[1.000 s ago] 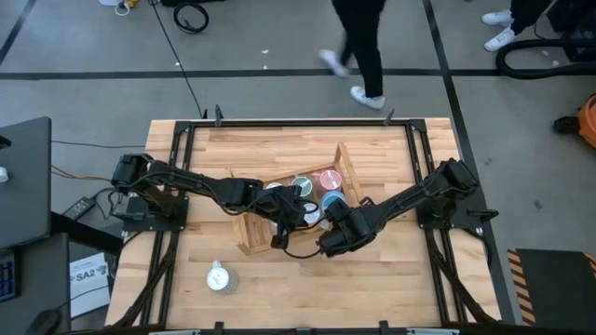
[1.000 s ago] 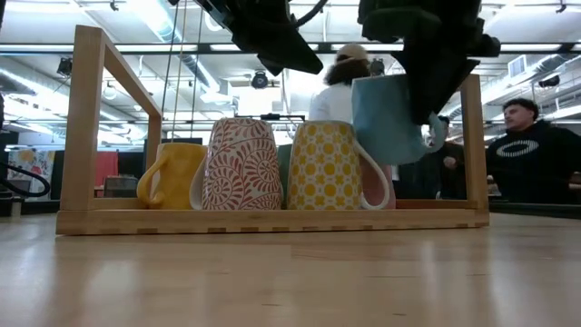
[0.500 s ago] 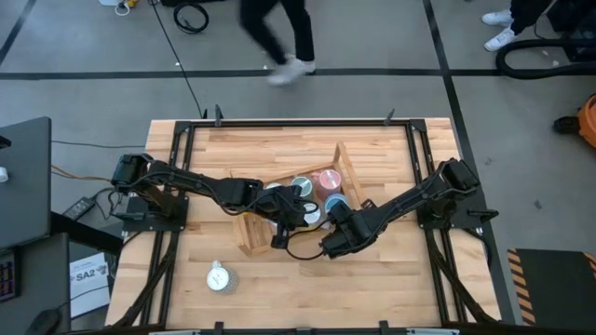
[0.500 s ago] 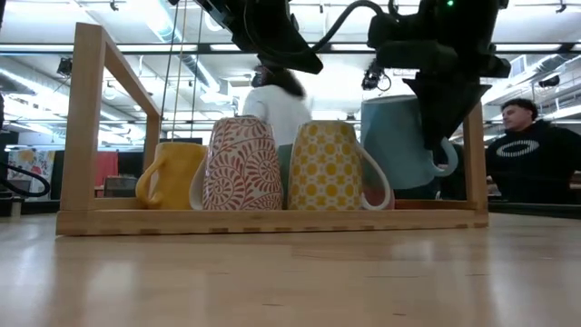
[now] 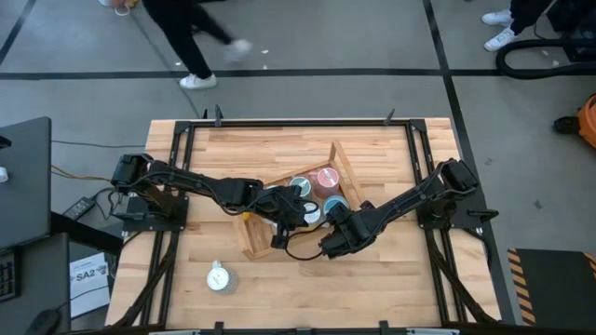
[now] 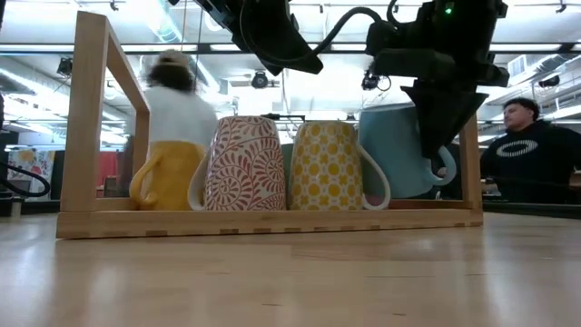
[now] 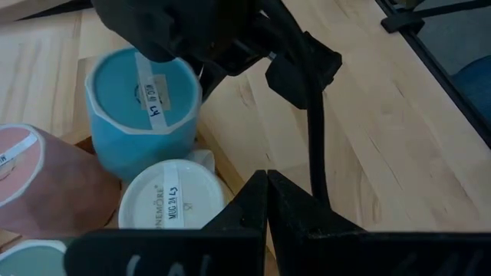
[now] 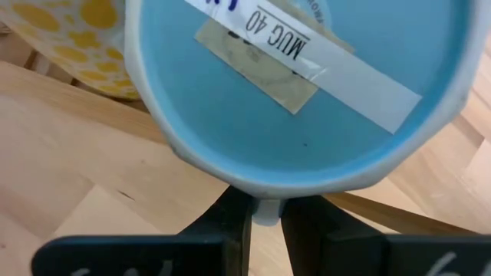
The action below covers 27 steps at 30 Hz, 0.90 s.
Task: Place coffee mugs
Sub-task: Put the blue mug on the shelf
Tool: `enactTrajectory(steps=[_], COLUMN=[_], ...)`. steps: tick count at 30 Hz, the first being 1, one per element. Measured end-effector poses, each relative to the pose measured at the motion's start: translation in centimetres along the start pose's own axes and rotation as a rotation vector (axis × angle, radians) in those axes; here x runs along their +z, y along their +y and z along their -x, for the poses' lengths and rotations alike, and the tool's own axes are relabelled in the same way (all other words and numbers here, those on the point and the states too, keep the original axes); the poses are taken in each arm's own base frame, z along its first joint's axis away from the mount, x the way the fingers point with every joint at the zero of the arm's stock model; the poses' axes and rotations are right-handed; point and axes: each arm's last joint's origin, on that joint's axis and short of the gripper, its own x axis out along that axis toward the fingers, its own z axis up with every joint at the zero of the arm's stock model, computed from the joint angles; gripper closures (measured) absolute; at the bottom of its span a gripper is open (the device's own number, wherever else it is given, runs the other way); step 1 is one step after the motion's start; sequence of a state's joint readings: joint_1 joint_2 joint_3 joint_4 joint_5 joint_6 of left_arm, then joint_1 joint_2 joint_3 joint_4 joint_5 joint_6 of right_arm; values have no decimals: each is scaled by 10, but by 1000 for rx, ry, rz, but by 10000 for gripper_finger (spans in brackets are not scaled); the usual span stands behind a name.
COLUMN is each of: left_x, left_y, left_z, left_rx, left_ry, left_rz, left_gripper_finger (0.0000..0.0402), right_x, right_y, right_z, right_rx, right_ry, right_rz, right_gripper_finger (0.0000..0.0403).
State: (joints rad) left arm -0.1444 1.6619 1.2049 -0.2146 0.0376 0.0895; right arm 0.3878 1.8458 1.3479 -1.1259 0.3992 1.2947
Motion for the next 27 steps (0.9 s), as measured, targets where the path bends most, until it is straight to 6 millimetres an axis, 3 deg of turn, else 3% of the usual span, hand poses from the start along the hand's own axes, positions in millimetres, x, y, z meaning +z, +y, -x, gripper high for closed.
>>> enactTrajectory(steps=[16, 27], left_x=[0, 0], left_y=[0, 0], left_z=[0, 0], left_rx=[2, 0], left_ry=[-1, 0], left_rz=[0, 0], left_gripper_finger=[388, 388], right_x=[1, 3], right_y=[0, -1], right_z=[0, -1], right_rx=[-3, -7], right_ry=[1, -1], right_rz=[-147, -141], right_gripper_finger=[332, 319])
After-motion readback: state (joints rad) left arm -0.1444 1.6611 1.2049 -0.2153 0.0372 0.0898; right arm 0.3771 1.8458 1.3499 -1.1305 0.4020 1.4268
